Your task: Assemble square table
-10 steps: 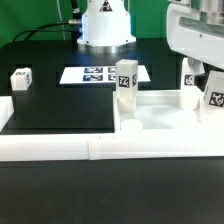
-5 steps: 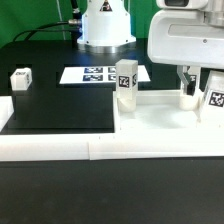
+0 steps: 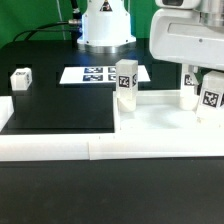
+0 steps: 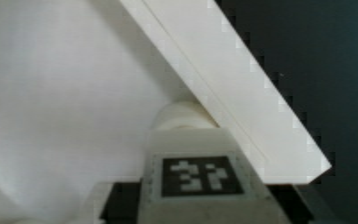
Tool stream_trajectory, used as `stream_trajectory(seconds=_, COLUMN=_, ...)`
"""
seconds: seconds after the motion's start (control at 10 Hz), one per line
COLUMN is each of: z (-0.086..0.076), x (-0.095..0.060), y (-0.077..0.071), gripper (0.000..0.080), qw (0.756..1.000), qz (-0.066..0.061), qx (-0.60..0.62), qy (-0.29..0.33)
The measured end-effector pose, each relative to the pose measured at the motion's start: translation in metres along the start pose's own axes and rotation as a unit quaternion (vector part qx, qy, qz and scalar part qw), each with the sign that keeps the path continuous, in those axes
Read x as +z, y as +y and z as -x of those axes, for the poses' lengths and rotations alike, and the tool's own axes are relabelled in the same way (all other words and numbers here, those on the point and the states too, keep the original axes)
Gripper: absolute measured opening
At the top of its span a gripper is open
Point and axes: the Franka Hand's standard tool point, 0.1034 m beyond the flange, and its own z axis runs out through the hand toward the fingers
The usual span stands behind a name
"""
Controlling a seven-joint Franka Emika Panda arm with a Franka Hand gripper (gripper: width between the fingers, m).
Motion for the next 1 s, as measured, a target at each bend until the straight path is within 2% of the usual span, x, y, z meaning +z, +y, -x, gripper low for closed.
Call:
stream_trajectory(seconds=0.3, z=0.0006, x=0.0003, y=-0.0006, gripper=0.0289, qw=0.994, qz=-0.003, qx=0.107, qy=-0.004)
stream_trajectory(seconds=0.4, z=-0.0012, x=0.001, y=0.0001, gripper=0.0289, qw=0.984, qz=-0.01, qx=0.175, qy=-0.012)
stream_trajectory(seconds=0.7, z=-0.0052, x=0.0016, y=0.0009, gripper=0.0288, qw=0.925, qz=-0.031, qx=0.374, qy=-0.053)
stream_trajectory(seconds=0.8, z=-0.0061, x=0.0021, y=0.0006, gripper=0.0288, qw=0.893, qz=-0.042, qx=0.443, qy=-0.066)
stream_trajectory(seconds=0.9, z=-0.0062, x=0.0025, y=0.0011, gripper=0.0288, qw=0.88, qz=-0.044, qx=0.469, qy=-0.069)
stream_trajectory(seconds=1.0, z=-0.0056, x=0.0029, y=0.0008, gripper=0.0288, qw=0.884, qz=-0.045, qx=0.46, qy=-0.068)
